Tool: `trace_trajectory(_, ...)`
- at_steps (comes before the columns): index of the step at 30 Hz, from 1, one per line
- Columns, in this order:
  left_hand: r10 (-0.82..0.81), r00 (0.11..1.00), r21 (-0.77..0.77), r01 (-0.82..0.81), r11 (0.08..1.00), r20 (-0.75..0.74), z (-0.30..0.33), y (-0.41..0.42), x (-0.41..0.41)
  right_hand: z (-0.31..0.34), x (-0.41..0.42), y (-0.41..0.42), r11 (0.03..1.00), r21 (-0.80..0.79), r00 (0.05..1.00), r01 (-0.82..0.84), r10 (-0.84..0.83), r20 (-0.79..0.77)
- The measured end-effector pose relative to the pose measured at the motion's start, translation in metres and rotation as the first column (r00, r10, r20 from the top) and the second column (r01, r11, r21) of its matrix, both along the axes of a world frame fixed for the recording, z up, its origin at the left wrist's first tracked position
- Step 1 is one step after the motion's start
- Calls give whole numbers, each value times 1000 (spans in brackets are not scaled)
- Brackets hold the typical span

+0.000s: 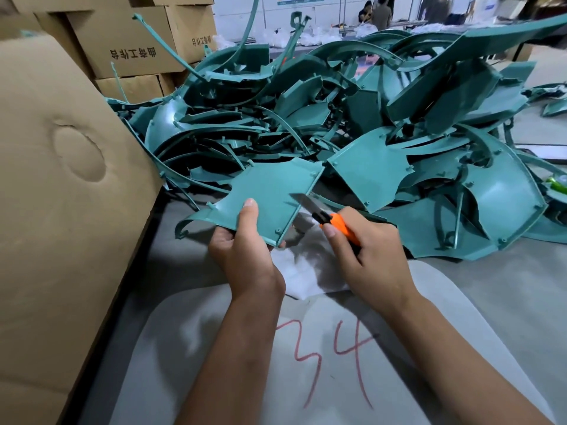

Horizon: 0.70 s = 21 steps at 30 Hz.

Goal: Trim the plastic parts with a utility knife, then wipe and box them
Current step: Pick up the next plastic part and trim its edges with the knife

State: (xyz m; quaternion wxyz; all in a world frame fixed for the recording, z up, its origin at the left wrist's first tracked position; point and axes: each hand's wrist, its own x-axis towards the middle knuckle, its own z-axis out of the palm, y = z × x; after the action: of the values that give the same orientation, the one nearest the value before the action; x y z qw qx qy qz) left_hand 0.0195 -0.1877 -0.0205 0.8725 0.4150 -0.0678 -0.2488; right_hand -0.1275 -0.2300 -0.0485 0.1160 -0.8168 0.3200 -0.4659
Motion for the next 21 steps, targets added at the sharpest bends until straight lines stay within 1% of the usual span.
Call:
trace_trajectory(6,55,996,13,-56,998,76,0,-2,3,6,-1,6,984,-82,983,-155,146,-109)
trace_trajectory(9,30,998,-44,-28,999,59,0,-2,4,3,1,8,975,-59,968,-213,202,-151)
trace_trajectory(11,-13,999,-66,15,998,38,0,-2,6,3,1,7,965,-28,959,-260,255,-123)
trace_trajectory(12,-55,998,-69,55,996,10,2,-1,8,4,-1,7,960,-23,958,-279,276,-73)
trace_trajectory(14,-143,989,-71,139,988,-49,4,1,13,5,-3,7,957,-10,952,-289,288,108)
trace_trajectory(15,-165,985,-73,161,984,-54,3,2,14,6,-4,7,957,35,935,-289,274,225)
trace_trajectory(16,-174,984,-70,171,983,-41,2,2,13,6,-3,7,947,120,906,-299,242,347)
trace_trajectory(17,-178,984,-66,176,982,-25,1,2,10,7,-1,6,916,231,867,-328,195,458)
trace_trajectory(19,-206,979,-68,206,976,7,-1,1,-1,9,1,3,783,441,789,-438,100,607)
trace_trajectory(21,-244,968,-67,247,967,58,-5,-1,-12,9,2,0,629,556,755,-543,76,651)
